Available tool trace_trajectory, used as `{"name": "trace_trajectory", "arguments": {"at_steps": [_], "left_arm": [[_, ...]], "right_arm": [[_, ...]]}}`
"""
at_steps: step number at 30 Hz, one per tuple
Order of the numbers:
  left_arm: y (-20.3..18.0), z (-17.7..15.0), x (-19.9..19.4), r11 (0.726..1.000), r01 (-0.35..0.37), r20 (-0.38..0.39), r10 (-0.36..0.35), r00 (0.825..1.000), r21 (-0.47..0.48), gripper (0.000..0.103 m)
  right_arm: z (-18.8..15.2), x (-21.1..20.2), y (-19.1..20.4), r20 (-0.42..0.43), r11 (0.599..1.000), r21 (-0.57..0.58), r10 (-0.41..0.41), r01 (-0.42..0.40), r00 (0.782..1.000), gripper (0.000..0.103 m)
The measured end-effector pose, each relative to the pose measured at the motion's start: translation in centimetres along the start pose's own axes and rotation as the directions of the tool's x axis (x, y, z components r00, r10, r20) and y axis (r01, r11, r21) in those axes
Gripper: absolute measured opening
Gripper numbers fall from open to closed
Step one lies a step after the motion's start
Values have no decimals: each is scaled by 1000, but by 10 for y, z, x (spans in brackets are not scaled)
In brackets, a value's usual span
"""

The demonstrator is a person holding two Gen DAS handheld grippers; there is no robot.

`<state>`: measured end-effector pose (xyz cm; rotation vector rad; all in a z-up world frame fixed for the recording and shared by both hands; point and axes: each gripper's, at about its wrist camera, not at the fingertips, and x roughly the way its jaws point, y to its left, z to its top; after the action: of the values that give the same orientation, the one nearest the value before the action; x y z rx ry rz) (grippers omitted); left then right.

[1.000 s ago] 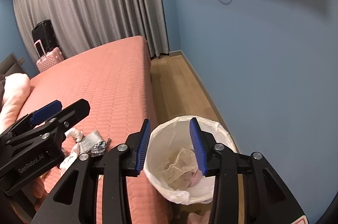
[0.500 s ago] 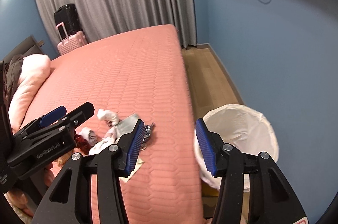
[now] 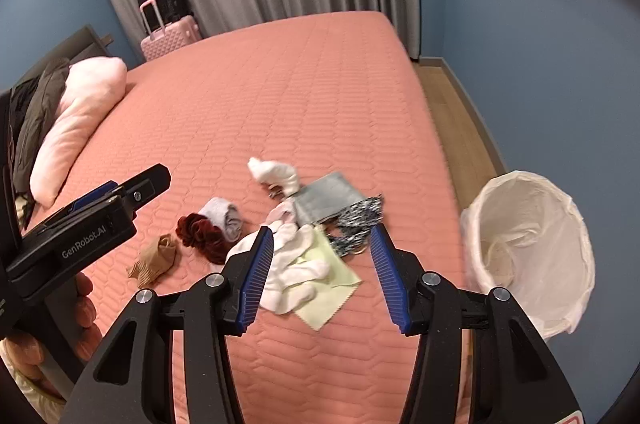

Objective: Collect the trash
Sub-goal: 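Move both open tools back over the pile on the bed, then grasp the beige stocking with the left tool while the right grasps a white glove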

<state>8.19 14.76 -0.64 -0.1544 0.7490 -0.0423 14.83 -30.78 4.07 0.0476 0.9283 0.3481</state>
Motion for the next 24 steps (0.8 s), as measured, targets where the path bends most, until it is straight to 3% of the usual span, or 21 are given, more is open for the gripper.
{"name": "trace_trajectory", "arguments": {"at_steps": [8, 16, 24], "left_arm": [[60, -19, 20, 997, -74, -82, 72, 994, -28, 84], [115, -54, 54, 986, -150, -220, 131, 967, -73, 84], [141, -78, 78, 984, -141, -295, 104, 950, -108, 82]], "right_arm": [[-15, 45, 35, -70, 999, -31, 22, -25, 997, 53], [-30, 102, 60, -161, 998, -52, 20, -28, 987, 54], [-38, 148, 73, -230, 998, -61, 9, -24, 973, 54]]}}
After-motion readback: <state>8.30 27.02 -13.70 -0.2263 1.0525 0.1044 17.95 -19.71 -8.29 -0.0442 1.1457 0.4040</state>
